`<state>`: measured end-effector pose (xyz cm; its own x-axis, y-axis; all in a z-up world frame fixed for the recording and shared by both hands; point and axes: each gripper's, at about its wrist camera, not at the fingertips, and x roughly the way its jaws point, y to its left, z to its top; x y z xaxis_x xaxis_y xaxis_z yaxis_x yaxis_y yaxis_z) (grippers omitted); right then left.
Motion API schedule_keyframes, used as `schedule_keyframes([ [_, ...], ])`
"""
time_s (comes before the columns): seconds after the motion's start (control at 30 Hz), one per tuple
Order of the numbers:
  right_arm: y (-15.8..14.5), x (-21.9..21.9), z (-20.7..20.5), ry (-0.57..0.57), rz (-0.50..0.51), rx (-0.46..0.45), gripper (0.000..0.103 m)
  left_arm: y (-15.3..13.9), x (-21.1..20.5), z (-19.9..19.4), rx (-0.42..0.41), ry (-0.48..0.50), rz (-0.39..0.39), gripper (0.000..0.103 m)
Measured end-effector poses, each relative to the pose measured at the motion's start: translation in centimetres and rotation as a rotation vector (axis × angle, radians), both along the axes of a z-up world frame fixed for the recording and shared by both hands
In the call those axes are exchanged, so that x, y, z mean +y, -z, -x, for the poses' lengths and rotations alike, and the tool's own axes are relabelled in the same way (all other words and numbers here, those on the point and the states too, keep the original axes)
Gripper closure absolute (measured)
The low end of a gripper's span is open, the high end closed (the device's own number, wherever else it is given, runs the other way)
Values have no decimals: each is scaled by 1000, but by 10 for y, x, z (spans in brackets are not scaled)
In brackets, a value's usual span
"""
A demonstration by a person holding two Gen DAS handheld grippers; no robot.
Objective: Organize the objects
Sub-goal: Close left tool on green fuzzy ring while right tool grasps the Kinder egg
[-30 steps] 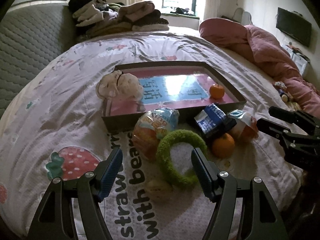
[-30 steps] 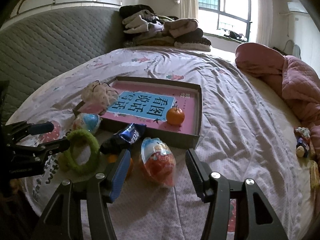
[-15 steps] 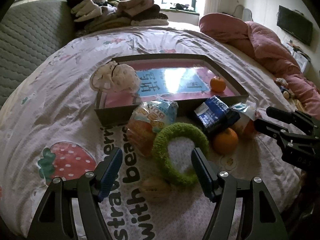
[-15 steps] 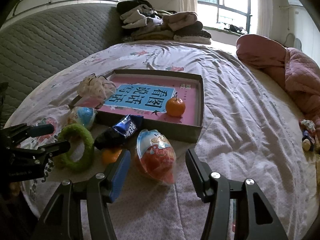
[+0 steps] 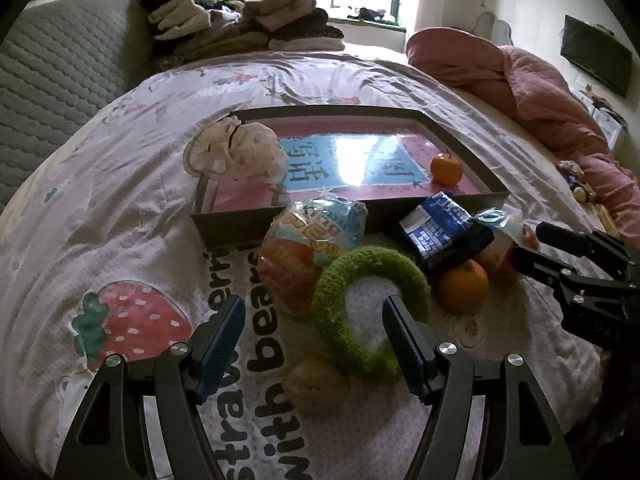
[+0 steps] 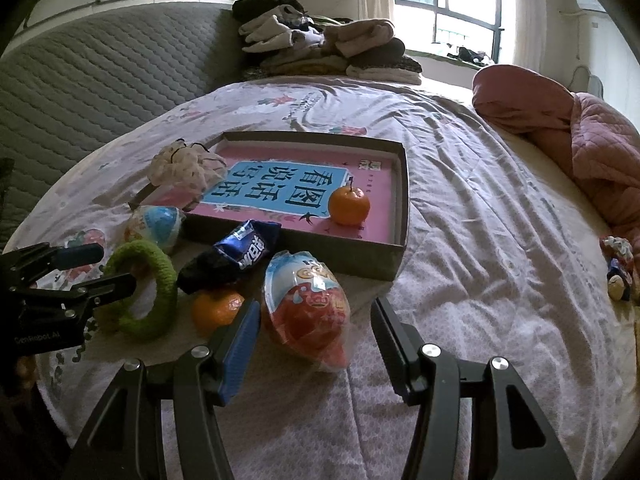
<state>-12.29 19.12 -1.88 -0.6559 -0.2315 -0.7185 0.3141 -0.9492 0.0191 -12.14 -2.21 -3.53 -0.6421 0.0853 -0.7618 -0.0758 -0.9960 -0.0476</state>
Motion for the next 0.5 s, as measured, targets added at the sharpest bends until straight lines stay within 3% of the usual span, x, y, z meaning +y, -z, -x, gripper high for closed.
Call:
schedule_keyframes([
  [0.23, 6, -1, 5, 0, 10, 6, 46, 2, 3, 0, 11, 2, -8, 33],
  [0.3, 8, -2, 5, -7, 11, 10, 46, 3, 4, -1, 17, 1, -13, 37],
  [0.37, 10, -5, 6, -18, 11, 15, 46, 3, 4, 0, 14, 7, -22, 49],
  [0.5, 14, -11, 7, -38, 3, 14, 46, 5, 8, 0, 9, 28, -20, 56],
])
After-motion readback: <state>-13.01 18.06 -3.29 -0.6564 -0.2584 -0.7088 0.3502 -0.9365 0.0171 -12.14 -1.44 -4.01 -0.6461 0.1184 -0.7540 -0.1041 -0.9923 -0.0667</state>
